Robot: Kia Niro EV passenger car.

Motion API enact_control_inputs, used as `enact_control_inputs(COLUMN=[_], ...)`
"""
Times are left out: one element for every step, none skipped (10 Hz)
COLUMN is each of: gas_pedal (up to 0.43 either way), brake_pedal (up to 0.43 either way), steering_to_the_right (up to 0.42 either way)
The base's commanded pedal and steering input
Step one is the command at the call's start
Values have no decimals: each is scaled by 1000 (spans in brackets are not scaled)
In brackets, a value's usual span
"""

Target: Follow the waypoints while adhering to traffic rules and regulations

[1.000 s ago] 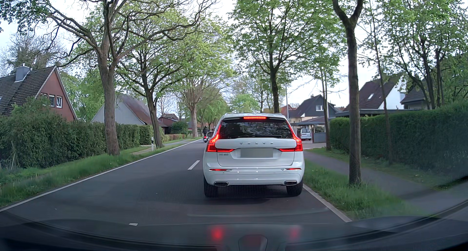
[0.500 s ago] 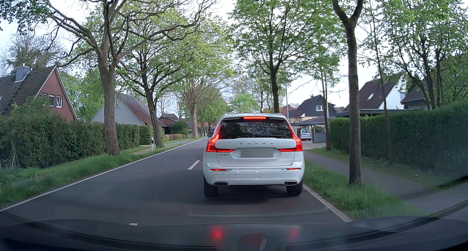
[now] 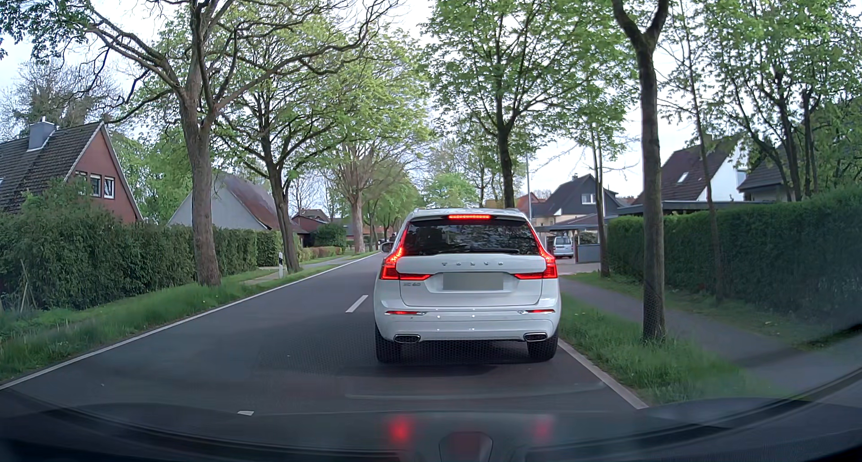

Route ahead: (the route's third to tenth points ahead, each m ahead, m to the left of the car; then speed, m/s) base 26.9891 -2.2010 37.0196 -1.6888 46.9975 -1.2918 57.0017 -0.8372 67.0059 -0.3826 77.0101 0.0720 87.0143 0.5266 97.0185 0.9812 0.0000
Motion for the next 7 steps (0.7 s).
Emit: enact_control_inputs(gas_pedal=[0, 0, 0, 0, 0, 0, 0], brake_pedal=[140, 134, 134, 134, 134, 134, 134], steering_to_the_right=[3, 3, 3, 3, 3, 3, 3])
